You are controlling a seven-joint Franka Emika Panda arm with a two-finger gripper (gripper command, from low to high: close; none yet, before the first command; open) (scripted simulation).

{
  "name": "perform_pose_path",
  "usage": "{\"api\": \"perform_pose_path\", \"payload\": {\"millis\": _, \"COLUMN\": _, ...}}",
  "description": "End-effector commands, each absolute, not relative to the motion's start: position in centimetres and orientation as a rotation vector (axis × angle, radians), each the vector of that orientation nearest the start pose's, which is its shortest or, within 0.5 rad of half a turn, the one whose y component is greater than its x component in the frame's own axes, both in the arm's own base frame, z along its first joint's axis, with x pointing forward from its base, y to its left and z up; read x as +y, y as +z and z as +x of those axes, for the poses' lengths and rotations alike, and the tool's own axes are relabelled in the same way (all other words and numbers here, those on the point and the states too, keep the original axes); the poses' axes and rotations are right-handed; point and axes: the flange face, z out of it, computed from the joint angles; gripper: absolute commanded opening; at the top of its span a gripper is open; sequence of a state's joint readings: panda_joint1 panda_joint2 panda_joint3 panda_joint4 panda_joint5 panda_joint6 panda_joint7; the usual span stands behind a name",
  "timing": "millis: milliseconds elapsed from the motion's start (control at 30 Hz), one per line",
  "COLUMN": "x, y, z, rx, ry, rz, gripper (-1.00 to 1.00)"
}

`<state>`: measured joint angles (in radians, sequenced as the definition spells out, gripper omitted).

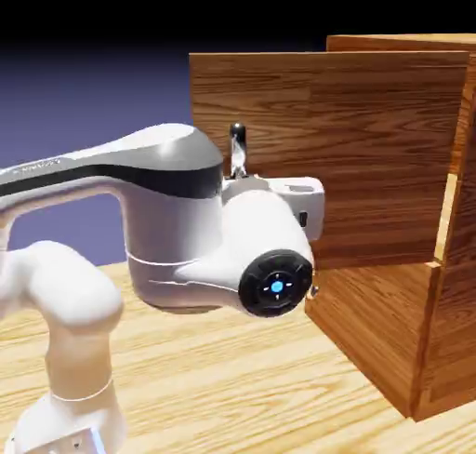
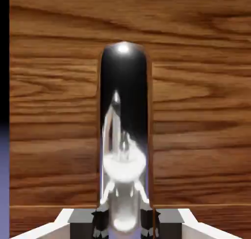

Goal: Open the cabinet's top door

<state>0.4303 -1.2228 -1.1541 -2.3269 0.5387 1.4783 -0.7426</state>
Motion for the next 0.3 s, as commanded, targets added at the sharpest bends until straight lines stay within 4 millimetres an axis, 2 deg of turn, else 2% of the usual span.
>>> {"api": "perform_pose_path", "payload": {"millis": 0, "x": -29.0, "y": 53.4, "z": 22.6, "rx": -0.481, "ry": -0.755, "rz": -1.549, "gripper": -1.00}}
{"api": "perform_pose_path", "payload": {"millis": 200, "x": -33.6, "y": 53.4, "z": 24.0, "rx": -0.577, "ry": -0.654, "rz": -1.502, "gripper": -1.00}}
{"api": "perform_pose_path", "payload": {"millis": 233, "x": -33.7, "y": 53.4, "z": 24.0, "rx": -0.579, "ry": -0.652, "rz": -1.501, "gripper": -1.00}}
{"api": "perform_pose_path", "payload": {"millis": 267, "x": -33.7, "y": 53.4, "z": 24.0, "rx": -0.579, "ry": -0.652, "rz": -1.501, "gripper": 1.00}}
